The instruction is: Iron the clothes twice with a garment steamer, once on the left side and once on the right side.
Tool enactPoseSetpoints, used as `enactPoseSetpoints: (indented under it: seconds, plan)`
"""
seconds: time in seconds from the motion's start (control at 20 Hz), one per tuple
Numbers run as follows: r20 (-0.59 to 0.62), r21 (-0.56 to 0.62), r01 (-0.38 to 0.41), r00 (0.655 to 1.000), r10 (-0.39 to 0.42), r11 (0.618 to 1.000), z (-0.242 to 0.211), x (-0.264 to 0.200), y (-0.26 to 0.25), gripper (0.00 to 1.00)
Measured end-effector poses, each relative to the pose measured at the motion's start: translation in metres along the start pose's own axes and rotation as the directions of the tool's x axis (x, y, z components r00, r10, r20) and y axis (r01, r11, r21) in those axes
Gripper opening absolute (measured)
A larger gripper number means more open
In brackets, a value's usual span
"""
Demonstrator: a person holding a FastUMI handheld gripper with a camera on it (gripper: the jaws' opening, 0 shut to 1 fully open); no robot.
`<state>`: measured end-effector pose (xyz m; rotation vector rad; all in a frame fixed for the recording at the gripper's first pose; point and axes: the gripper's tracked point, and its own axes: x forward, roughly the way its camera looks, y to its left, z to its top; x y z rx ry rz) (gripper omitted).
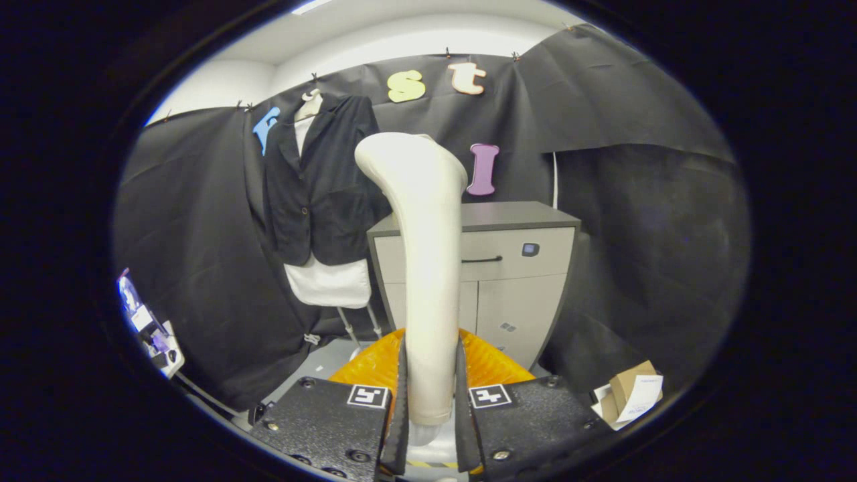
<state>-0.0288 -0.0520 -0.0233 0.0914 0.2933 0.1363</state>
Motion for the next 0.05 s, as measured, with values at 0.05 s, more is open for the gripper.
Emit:
enactPoseSetpoints:
  seconds: [0.05]
  plan:
    - [0.006, -0.004, 0.003, 1.0, -0.003, 1.0, -0.0003, -0.0033, 0.0009, 0.31]
